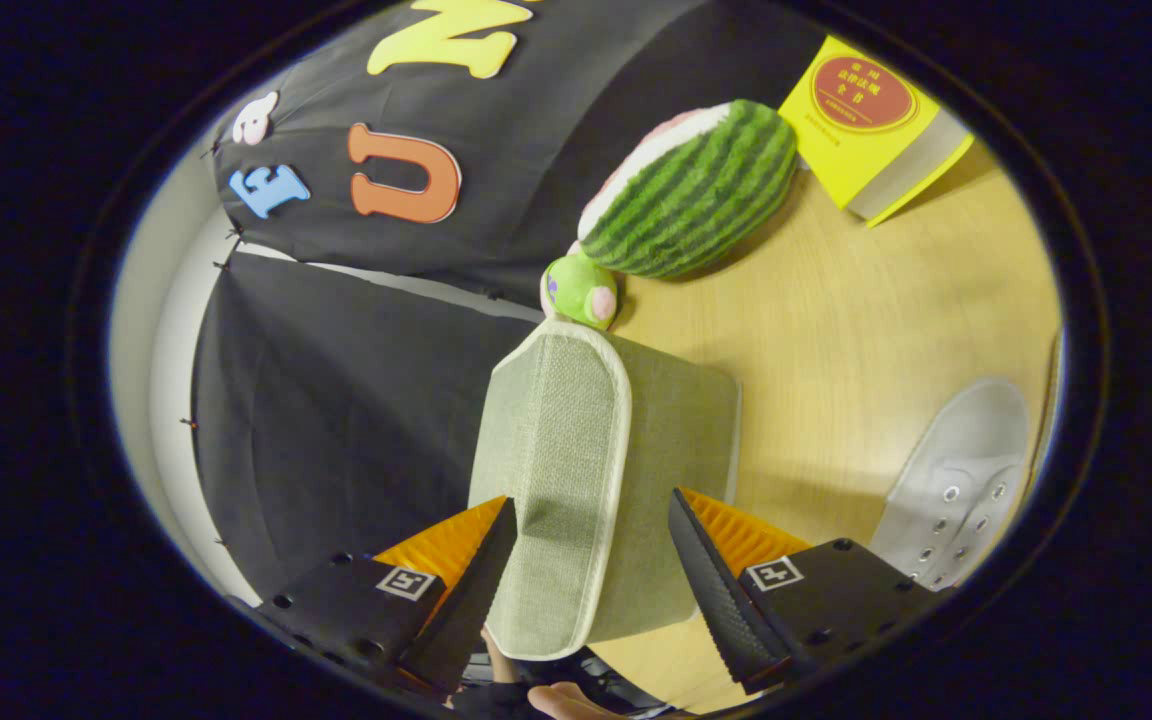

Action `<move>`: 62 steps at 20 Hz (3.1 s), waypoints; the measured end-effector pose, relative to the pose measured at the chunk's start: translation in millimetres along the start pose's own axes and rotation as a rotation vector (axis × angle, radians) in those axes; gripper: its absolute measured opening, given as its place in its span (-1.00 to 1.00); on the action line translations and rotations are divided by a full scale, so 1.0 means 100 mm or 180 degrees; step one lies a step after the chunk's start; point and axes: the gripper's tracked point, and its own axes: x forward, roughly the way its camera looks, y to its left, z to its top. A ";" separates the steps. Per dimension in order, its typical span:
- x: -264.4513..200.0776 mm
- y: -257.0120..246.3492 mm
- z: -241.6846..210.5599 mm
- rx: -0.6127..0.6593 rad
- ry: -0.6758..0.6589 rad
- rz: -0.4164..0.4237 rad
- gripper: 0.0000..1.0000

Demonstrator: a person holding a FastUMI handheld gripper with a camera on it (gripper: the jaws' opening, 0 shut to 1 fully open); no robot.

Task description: Open the storage box then place both shoes into the box .Put the left shoe in first, then the right shoe, with the right side of both shoes facing outward in a uniform manner.

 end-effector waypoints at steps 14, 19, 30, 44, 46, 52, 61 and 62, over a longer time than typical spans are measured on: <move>-0.15 0.14 0.07 0.0182 0.0126 0.0619 -0.33; -0.17 0.34 0.02 -0.0077 0.0010 0.0436 -0.88; -0.21 1.29 -0.14 -0.0440 -0.0100 0.0134 -0.89; 0.86 2.67 -0.44 -0.1022 -0.0512 -0.0036 -0.88; 1.15 2.79 -0.52 -0.1104 -0.0540 -0.0013 -0.88; 1.73 2.81 -0.69 -0.1366 -0.0597 -0.0300 -0.29; 1.54 1.94 -0.80 -0.1498 -0.0308 -0.1164 1.00; 1.44 1.84 -0.73 -0.1514 -0.0350 -0.1242 1.00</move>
